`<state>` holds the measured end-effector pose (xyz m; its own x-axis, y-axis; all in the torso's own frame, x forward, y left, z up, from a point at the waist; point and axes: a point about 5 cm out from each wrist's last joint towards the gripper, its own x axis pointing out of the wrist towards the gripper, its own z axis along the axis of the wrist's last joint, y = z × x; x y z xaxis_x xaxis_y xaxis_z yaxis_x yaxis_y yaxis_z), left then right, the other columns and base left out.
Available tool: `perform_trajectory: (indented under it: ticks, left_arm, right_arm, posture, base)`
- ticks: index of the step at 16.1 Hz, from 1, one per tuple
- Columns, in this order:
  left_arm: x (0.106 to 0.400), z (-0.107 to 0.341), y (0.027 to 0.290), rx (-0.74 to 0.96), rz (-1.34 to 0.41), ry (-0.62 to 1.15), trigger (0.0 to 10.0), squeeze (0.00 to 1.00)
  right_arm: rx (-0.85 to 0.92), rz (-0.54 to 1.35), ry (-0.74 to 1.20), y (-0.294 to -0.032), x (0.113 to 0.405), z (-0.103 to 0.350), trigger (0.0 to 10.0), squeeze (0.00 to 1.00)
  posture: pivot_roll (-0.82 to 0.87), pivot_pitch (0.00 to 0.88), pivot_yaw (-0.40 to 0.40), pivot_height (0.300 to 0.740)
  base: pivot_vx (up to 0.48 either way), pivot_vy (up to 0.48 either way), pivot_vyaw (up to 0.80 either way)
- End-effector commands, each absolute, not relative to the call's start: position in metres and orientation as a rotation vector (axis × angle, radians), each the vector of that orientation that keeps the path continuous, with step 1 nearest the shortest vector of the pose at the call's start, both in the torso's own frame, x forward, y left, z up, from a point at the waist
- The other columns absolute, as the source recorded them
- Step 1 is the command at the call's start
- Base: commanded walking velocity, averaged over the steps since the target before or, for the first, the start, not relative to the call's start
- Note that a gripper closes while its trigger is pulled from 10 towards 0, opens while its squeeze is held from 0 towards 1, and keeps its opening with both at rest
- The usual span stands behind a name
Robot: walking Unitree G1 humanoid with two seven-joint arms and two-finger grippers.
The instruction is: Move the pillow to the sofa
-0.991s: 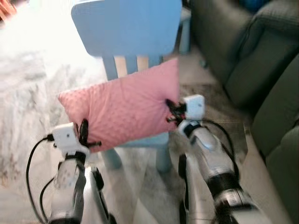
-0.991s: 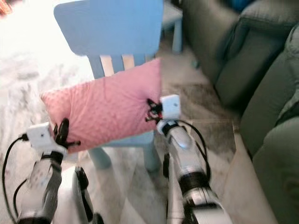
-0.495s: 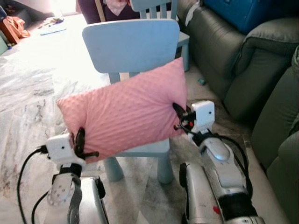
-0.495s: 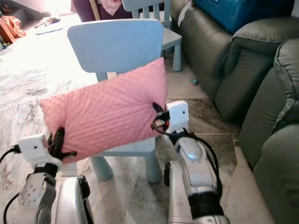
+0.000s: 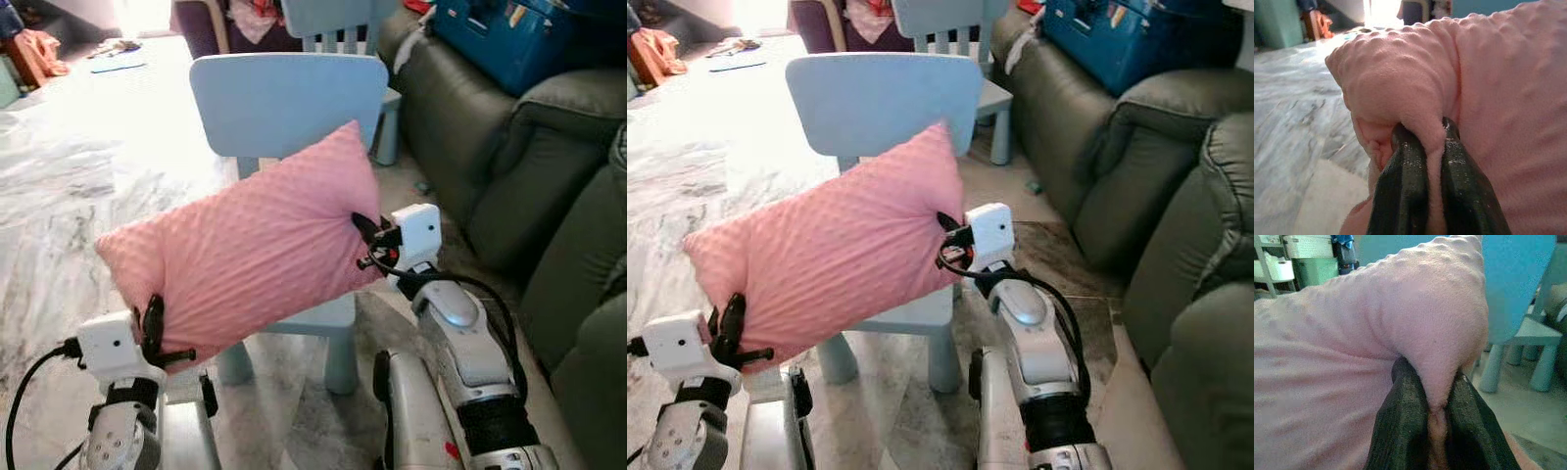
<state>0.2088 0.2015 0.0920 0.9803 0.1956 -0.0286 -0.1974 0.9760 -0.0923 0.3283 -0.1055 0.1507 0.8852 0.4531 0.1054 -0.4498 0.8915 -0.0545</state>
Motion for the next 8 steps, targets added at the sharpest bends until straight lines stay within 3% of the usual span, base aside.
perform_trajectory:
  ticks: [1, 8]
  left_arm:
    - [0.204, 0.093, 0.209, -0.091, 0.238, 0.028, 0.0, 0.00]
    - [0.223, 0.097, 0.195, -0.116, 0.096, 0.051, 0.0, 0.00]
  right_arm:
    - [-0.014, 0.453, -0.153, -0.108, 0.329, 0.162, 0.0, 0.00]
    - [-0.025, 0.334, -0.170, -0.117, 0.326, 0.162, 0.0, 0.00]
  posture:
    - [-0.13, 0.000, 0.028, 0.429]
    - [-0.15, 0.000, 0.055, 0.429]
  base:
    - [0.000, 0.000, 0.00]
    - [0.000, 0.000, 0.00]
